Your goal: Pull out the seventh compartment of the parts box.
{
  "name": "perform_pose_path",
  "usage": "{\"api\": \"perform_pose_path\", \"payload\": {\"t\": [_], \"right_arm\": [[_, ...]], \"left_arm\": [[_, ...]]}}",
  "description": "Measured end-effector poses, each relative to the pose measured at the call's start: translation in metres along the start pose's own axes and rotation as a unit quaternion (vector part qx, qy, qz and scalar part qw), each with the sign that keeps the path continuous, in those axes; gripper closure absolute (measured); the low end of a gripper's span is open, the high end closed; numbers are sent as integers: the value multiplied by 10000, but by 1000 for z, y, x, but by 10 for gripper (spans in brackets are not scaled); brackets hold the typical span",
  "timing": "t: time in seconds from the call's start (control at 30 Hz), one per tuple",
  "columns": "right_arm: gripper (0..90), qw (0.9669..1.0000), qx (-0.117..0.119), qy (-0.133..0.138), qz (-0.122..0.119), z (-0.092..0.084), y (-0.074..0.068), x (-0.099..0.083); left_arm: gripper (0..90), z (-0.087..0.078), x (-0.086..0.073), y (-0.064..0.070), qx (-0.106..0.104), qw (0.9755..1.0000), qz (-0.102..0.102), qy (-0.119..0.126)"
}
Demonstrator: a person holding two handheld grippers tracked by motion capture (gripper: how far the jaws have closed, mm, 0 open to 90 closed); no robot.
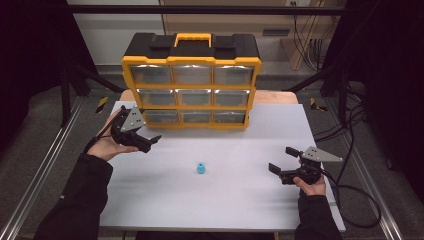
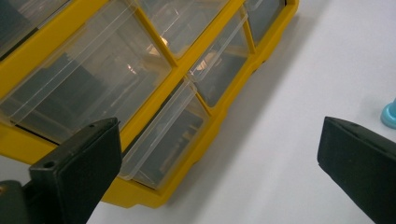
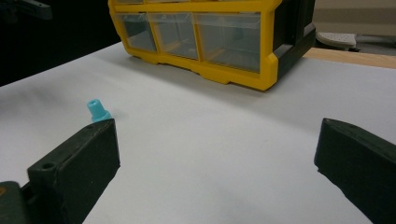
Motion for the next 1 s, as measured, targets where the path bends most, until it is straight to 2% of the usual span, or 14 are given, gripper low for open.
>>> {"api": "perform_pose_path", "payload": {"t": [0.23, 0.33, 0.43, 0.8, 1.0], "right_arm": [[7, 10000, -2, 4, -11, 0, 0, 0], [7, 10000, -7, 4, -2, 0, 0, 0], [7, 10000, -10, 4, -17, 0, 0, 0], [7, 10000, -4, 12, -12, -1, 0, 0], [7, 10000, -6, 9, -18, -1, 0, 0]], "left_arm": [[0, 5, -1, -2, 30, 9999, 148, -78], [0, 9, -2, -3, 75, 9993, 301, -192], [0, 11, -2, -3, 82, 9991, 363, -207], [0, 25, -7, -5, 166, 9963, 732, -420], [0, 29, -10, -7, 220, 9950, 836, -502]]}}
Point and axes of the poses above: each handheld gripper's, and its own axes: z roughly forward along the jaws, x roughly out of its top, y roughly to its right, the point moved 4 cm from there along z, roughly forward along the jaws
